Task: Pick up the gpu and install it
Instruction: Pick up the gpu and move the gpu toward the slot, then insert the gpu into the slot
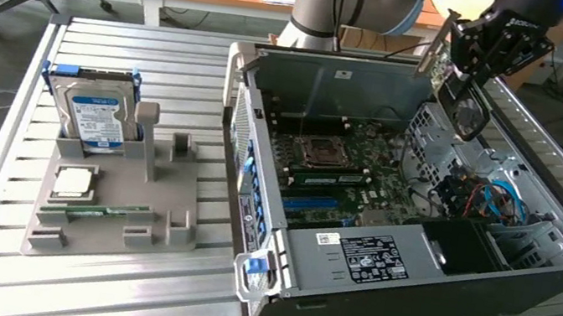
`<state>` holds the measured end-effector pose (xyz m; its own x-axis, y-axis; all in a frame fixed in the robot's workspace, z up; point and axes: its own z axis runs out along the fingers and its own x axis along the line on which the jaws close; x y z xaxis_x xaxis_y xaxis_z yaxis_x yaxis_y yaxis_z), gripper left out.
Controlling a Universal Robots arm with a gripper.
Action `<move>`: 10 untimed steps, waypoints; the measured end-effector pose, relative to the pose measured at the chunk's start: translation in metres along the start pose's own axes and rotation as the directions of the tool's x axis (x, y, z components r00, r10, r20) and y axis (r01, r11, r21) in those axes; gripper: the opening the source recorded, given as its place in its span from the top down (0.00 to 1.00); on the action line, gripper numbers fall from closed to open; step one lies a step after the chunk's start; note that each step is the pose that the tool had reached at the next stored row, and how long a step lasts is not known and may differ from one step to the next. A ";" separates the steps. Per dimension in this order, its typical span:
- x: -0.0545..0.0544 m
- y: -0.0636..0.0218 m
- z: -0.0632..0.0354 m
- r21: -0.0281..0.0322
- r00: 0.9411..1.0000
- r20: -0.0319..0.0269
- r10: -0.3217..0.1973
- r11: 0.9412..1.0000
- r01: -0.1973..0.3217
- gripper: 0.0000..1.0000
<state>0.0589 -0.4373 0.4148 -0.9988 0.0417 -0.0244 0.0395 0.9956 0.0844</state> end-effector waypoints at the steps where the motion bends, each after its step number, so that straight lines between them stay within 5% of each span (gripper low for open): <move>1: 0.000 0.0000 0.0000 0.000 1.000 0.000 0.000 1.000 0.000 0.73; 10: 0.000 0.0000 0.0000 0.000 1.000 0.000 0.000 1.000 0.000 0.73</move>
<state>0.0594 -0.4373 0.4148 -0.9988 0.0417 -0.0244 0.0395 0.9956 0.0844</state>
